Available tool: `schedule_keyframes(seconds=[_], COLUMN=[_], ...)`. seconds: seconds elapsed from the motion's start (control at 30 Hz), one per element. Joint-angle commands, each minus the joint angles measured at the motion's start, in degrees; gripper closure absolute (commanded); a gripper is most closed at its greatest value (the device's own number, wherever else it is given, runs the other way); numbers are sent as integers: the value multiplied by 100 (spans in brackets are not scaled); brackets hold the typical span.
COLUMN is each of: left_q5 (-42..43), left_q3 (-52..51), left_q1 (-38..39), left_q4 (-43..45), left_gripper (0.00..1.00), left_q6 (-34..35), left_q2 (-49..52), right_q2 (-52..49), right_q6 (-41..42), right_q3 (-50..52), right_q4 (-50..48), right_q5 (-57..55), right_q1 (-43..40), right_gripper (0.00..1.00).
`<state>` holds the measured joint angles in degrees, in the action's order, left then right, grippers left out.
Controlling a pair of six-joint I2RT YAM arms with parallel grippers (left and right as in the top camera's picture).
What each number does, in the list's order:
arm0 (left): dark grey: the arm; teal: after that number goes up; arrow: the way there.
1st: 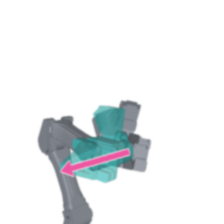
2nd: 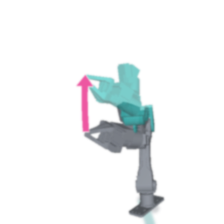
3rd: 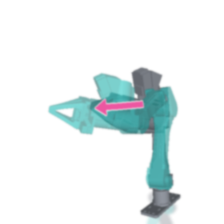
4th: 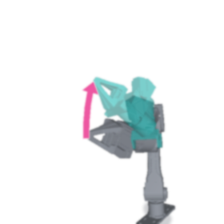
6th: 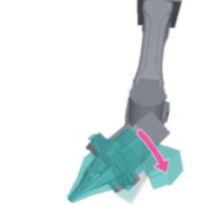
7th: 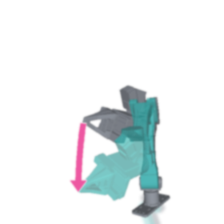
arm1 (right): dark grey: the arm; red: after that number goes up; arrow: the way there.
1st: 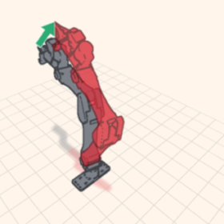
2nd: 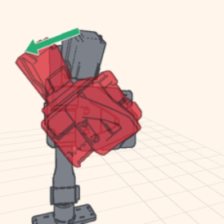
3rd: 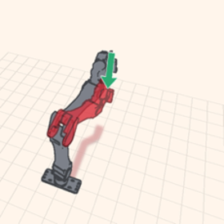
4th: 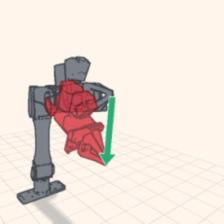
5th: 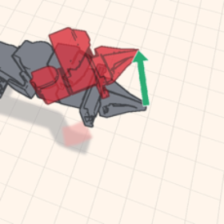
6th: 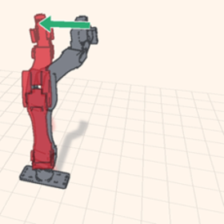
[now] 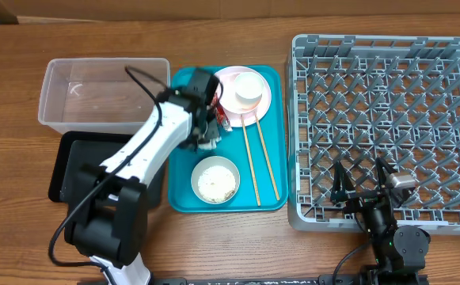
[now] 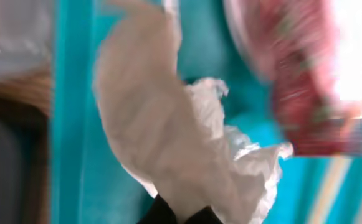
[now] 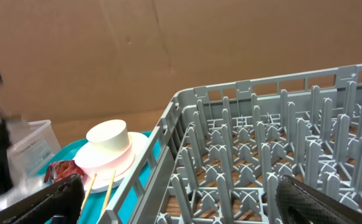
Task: Sort waste into correct bins and load items into the dishwasher
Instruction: 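Carry the tissue with the left gripper and drop it into the clear bin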
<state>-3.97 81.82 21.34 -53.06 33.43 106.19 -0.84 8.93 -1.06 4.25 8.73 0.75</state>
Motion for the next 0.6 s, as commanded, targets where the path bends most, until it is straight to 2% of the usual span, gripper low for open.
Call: schedule_keyframes(seconds=[0.0,0.23,0.57], left_q5=[-498,-1340,-1202], left_q3=[798,1521,1491], left_q1=[-79,-332,-1283], left_q4=[-286,-520,-466], left_gripper=[96,96,96], left_q6=[-199,-389,-409], left_q2=[-496,-632,-251], right_q2=[68,68,68], right_q6=[-33,-33,-33], right_q3=[61,61,61], right_q4=[-33,-33,-33], right_q5=[-7,-7,-7], right_q1=[-17,-17,-17], right_gripper=[0,0,0])
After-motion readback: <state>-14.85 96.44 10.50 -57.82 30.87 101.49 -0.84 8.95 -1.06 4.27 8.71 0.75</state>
